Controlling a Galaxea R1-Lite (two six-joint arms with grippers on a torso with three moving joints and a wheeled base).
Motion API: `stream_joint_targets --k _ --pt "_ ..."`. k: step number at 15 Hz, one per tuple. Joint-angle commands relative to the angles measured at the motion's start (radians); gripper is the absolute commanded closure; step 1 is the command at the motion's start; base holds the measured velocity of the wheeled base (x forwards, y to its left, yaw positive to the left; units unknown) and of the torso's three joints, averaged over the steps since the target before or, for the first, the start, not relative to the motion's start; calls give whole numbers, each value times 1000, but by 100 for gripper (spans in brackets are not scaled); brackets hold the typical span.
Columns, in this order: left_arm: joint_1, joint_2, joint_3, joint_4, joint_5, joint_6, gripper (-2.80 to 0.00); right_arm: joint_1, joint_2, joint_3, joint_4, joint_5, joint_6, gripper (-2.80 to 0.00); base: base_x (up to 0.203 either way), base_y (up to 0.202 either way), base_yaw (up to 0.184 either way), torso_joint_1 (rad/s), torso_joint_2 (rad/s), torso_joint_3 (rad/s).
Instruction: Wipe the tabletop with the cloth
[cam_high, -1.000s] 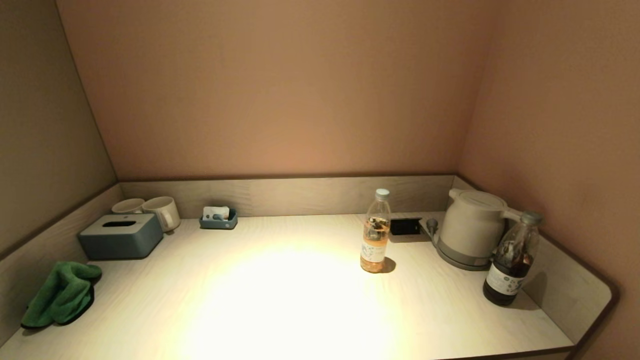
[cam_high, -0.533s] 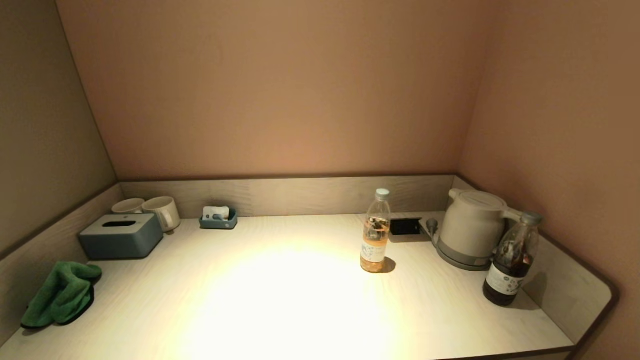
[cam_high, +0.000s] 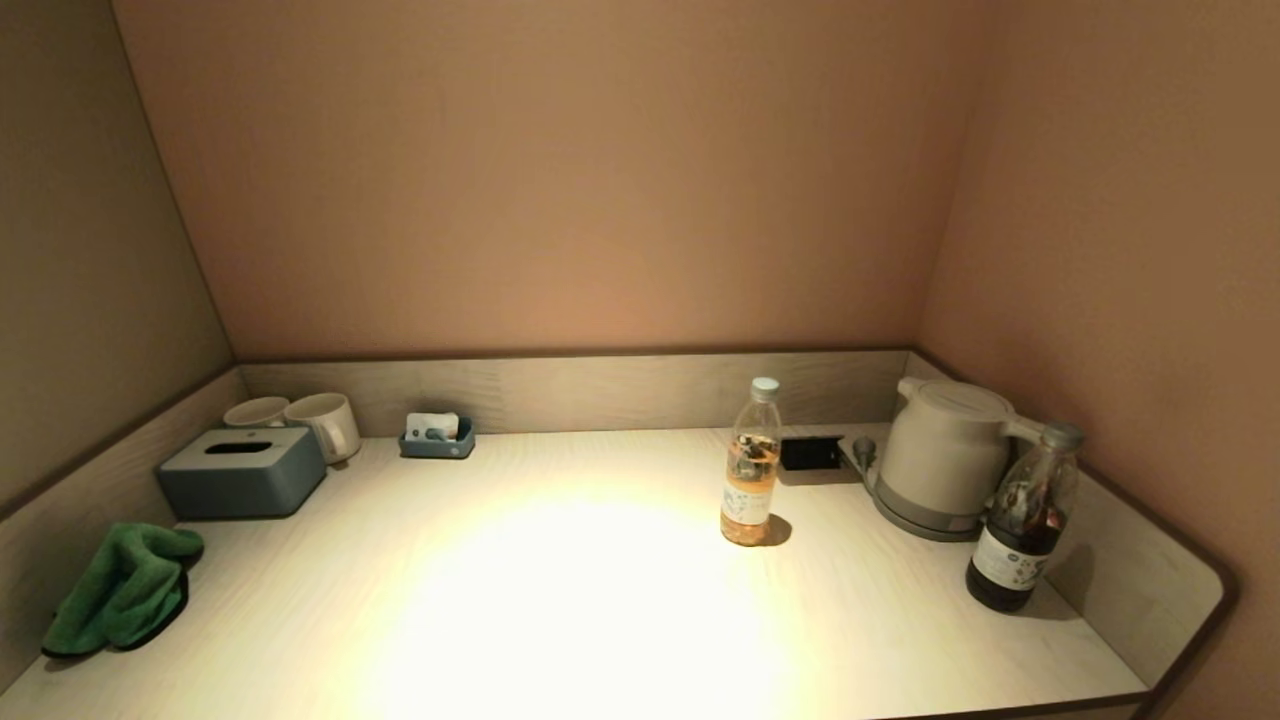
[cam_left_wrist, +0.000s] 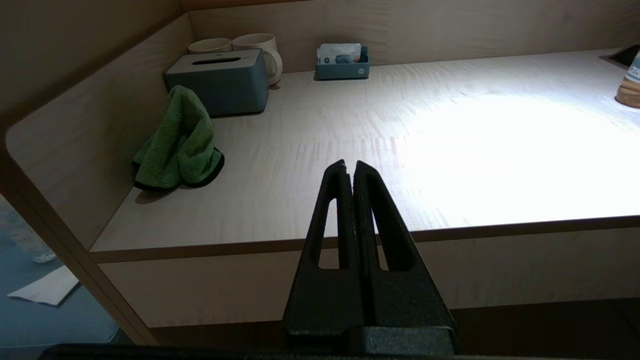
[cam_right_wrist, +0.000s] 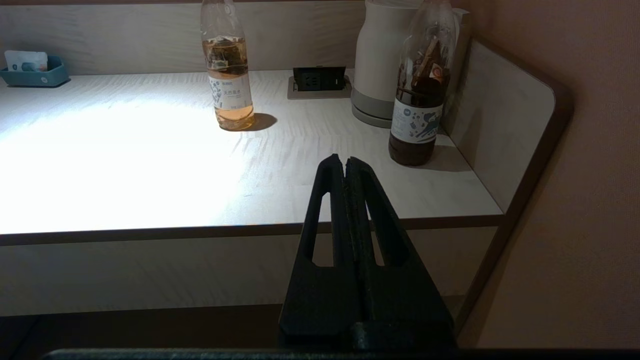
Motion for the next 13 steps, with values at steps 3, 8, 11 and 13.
stream_joint_targets --k 3,8,11,13 --pt "0 0 0 0 -1 -1 0 0 1 0 0 1 0 0 0 0 0 0 0 0" --pt "0 1 0 0 -1 1 0 0 1 0 0 1 0 0 0 0 0 0 0 0" --pt "0 0 0 0 -1 1 0 0 1 0 0 1 0 0 0 0 0 0 0 0" --pt "0 0 0 0 -1 1 0 0 1 0 0 1 0 0 0 0 0 0 0 0"
